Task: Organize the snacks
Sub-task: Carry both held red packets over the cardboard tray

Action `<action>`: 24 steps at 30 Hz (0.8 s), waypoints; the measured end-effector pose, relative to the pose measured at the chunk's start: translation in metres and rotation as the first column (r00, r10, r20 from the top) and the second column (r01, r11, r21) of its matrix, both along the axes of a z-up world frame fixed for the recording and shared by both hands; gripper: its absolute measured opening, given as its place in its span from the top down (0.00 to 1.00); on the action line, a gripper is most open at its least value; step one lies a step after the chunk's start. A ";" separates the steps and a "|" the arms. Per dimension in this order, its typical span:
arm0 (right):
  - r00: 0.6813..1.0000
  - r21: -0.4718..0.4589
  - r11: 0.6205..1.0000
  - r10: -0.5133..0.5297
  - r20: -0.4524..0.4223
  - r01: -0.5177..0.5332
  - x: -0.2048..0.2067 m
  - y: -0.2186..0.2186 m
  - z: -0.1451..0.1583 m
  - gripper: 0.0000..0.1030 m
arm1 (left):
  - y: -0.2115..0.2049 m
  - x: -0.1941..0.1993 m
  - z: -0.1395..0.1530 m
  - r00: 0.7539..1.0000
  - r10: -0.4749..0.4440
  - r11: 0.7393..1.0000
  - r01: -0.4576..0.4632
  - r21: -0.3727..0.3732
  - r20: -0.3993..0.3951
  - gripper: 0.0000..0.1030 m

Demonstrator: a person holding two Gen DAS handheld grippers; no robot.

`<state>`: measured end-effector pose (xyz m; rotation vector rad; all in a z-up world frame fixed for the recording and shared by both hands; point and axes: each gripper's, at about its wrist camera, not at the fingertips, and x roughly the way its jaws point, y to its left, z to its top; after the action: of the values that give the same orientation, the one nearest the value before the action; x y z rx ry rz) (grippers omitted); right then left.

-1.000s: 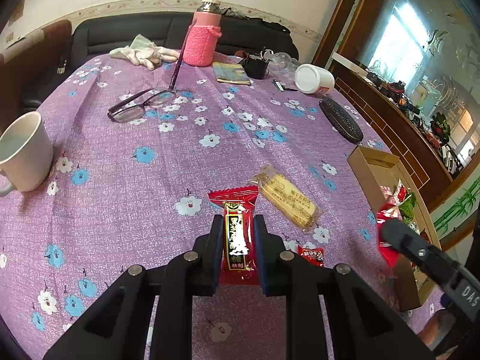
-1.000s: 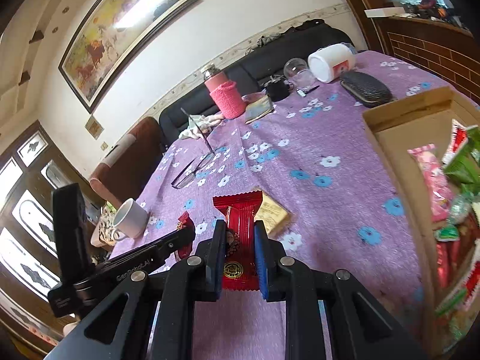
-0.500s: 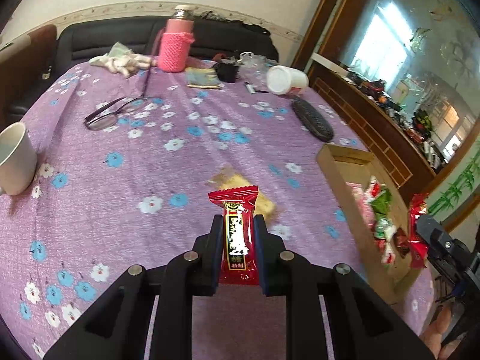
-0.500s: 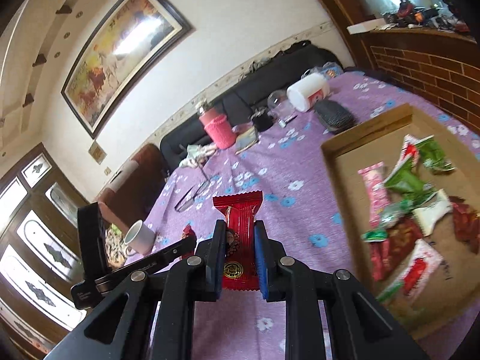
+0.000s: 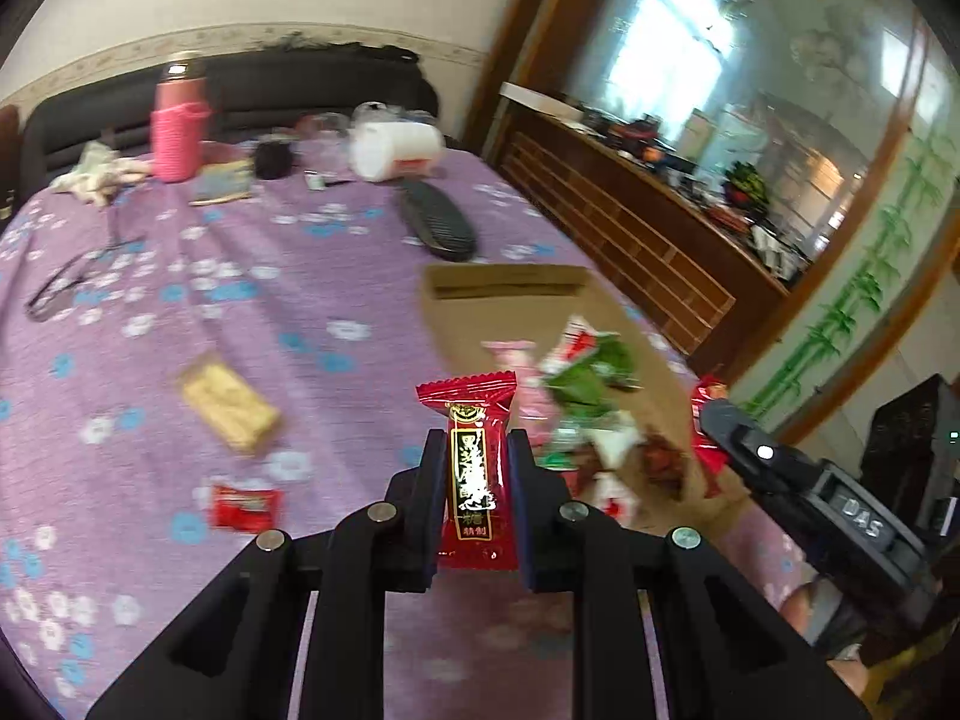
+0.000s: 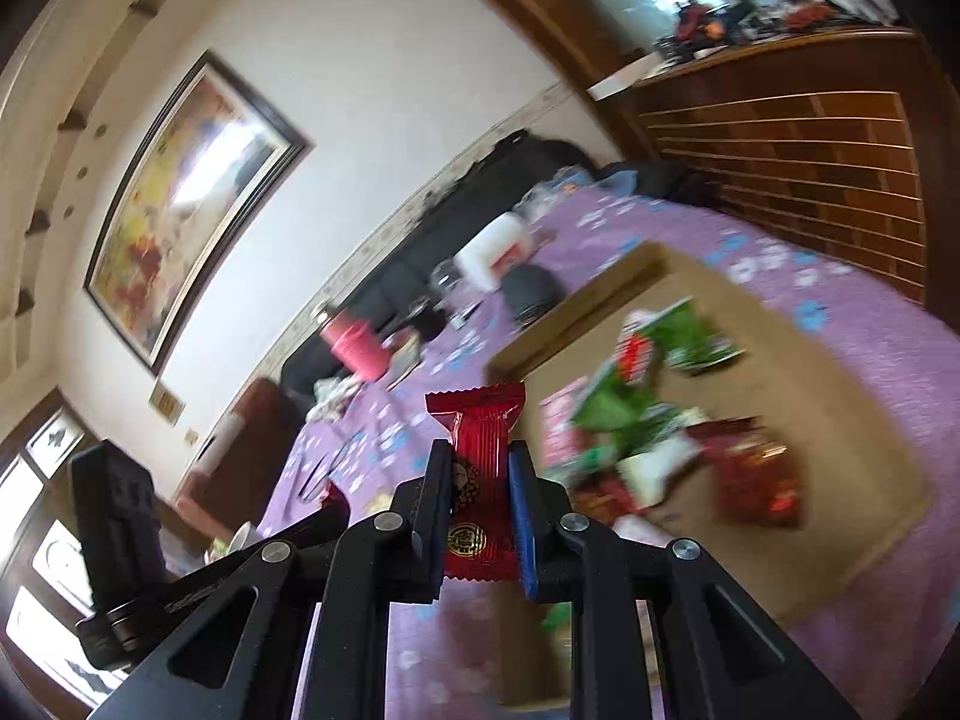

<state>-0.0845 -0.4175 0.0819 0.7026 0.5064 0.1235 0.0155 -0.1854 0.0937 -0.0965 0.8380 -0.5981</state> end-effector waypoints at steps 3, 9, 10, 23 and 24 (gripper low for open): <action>0.997 -0.006 0.997 -0.074 0.005 0.074 -0.014 -0.029 -0.004 0.81 | -0.031 -0.007 -0.002 0.998 -0.055 0.998 0.055 -0.013 -0.007 0.82; 0.989 0.022 0.989 -0.147 -0.031 0.147 -0.024 -0.066 -0.022 0.81 | -0.085 -0.018 -0.015 0.989 -0.143 0.990 0.143 -0.012 -0.021 0.82; 0.988 0.022 0.988 -0.149 -0.035 0.150 -0.024 -0.067 -0.025 0.81 | -0.092 -0.021 -0.018 0.987 -0.157 0.988 0.157 -0.008 -0.020 0.82; 0.990 -0.160 0.980 -0.131 -0.050 0.121 -0.008 -0.042 -0.034 0.81 | -0.116 -0.034 -0.055 0.981 -0.179 0.979 0.169 0.117 0.080 0.82; 0.991 -0.163 0.980 -0.125 -0.051 0.115 -0.007 -0.041 -0.035 0.81 | -0.115 -0.036 -0.057 0.980 -0.180 0.978 0.169 0.123 0.089 0.82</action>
<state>-0.0918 -0.4590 0.0473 0.5793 0.5250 -0.0518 -0.0202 -0.3009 0.0372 0.1128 0.7867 -0.7123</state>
